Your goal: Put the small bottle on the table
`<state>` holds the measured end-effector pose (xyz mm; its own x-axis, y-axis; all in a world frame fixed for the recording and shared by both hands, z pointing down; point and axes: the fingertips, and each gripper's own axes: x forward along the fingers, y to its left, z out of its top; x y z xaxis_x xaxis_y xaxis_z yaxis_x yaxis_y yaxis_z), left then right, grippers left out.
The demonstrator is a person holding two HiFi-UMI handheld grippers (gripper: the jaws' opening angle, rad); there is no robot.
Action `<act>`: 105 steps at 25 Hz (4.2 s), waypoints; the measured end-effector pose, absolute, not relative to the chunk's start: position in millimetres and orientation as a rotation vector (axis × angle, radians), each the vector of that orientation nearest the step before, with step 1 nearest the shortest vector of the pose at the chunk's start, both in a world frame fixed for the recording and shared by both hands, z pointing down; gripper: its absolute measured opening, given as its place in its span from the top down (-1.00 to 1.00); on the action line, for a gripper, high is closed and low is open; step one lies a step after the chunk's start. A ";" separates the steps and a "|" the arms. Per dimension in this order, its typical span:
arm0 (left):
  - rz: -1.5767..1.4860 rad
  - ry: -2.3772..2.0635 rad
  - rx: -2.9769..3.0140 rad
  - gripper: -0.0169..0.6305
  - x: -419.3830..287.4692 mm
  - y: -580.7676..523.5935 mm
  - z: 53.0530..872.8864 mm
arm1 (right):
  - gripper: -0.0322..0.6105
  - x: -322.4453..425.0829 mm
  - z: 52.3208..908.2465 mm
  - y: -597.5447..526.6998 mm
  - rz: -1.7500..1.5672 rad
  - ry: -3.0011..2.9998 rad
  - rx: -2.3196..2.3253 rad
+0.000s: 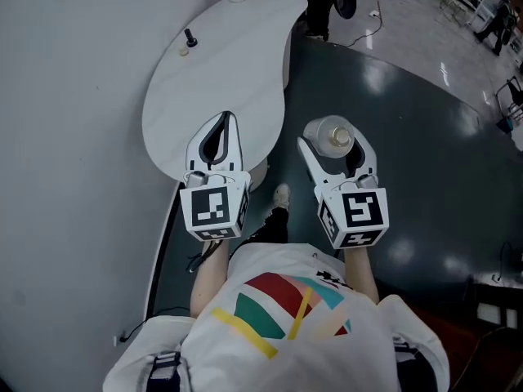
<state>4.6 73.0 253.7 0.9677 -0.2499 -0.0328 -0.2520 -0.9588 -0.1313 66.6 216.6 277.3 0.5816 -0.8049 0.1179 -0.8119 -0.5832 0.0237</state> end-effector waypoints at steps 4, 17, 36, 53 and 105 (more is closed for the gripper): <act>0.013 0.397 -2.969 0.90 53.8 42.7 251.8 | -0.16 118.0 271.9 183.1 0.130 -1.419 2.709; 0.129 0.587 -3.059 0.90 176.4 -89.1 216.0 | -0.16 267.6 249.0 34.7 0.118 -1.623 2.642; 0.008 1.020 -2.878 0.90 189.8 -148.5 226.0 | -0.16 293.2 250.0 -60.6 0.156 -2.012 2.320; -0.045 1.286 -2.742 0.90 140.9 -169.7 230.0 | -0.16 239.0 248.8 -130.6 0.122 -2.334 1.991; -0.286 1.846 -2.594 0.90 -39.5 -229.6 335.0 | -0.16 71.4 426.0 -335.4 0.351 -2.296 1.373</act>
<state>-39.5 -229.6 335.0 0.3176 -0.9316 0.1767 -0.9414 -0.3321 -0.0590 71.4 -335.4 426.0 -0.4102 -0.7685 0.4910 -0.8801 0.4747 0.0076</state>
